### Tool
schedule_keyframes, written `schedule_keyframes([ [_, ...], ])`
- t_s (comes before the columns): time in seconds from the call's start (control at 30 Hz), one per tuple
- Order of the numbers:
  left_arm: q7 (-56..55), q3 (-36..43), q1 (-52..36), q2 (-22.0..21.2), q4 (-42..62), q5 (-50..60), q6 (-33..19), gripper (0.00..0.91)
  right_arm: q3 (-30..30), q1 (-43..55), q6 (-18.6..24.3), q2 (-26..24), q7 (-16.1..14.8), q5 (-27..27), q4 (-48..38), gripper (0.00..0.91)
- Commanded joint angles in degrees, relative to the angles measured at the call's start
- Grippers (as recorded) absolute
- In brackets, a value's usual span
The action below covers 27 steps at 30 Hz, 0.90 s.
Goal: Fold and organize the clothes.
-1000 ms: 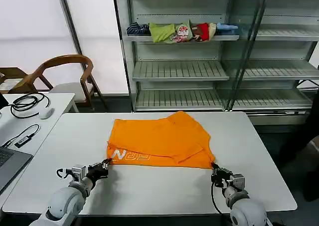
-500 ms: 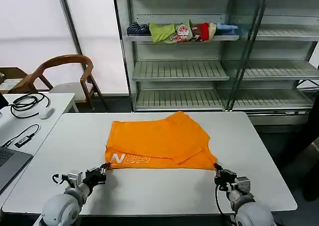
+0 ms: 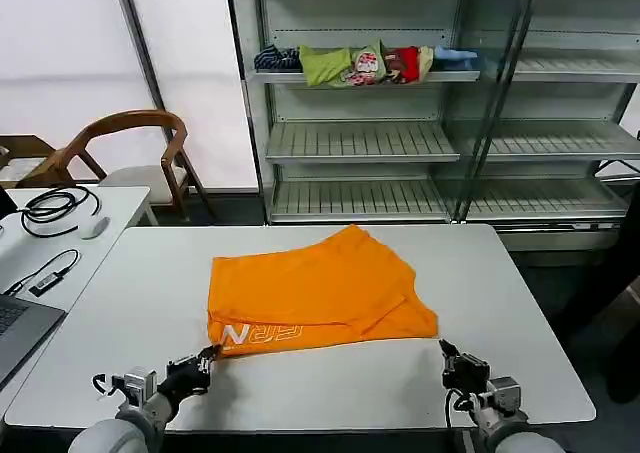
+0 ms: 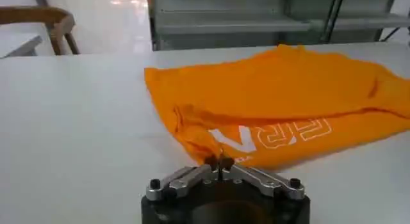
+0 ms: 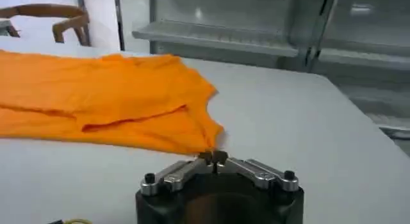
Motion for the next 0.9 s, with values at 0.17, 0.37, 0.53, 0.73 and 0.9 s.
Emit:
schedule_keyframes([
  [0.17, 1.2, -0.3, -1.7, 0.8, 1.4, 0.0, -0.4, 0.02, -0.8, 6.3, -1.2, -0.1, 1.0, 3.6, -3.0, 0.907],
  [0.37, 1.4, 0.1, -2.7, 0.6, 2.2, 0.2, -0.3, 0.02, -3.7, 11.0, -3.1, 0.7, 1.3, 5.0, -5.9, 0.907],
  [0.53, 1.5, -0.1, -2.9, 0.6, 2.5, 0.2, -0.3, 0.02, -4.4, 11.3, -3.0, 1.1, 1.3, 4.9, -6.3, 0.907],
  [0.73, 1.8, 0.0, -4.0, 0.8, 3.3, 0.2, -0.4, 0.02, -4.1, 10.2, -3.1, 1.2, 1.1, 4.7, -4.8, 0.907],
  [0.9, 1.9, 0.2, -5.0, 1.0, 3.8, 0.2, -0.4, 0.02, -3.8, 9.3, -2.8, 1.8, 0.8, 3.5, -5.1, 0.907],
])
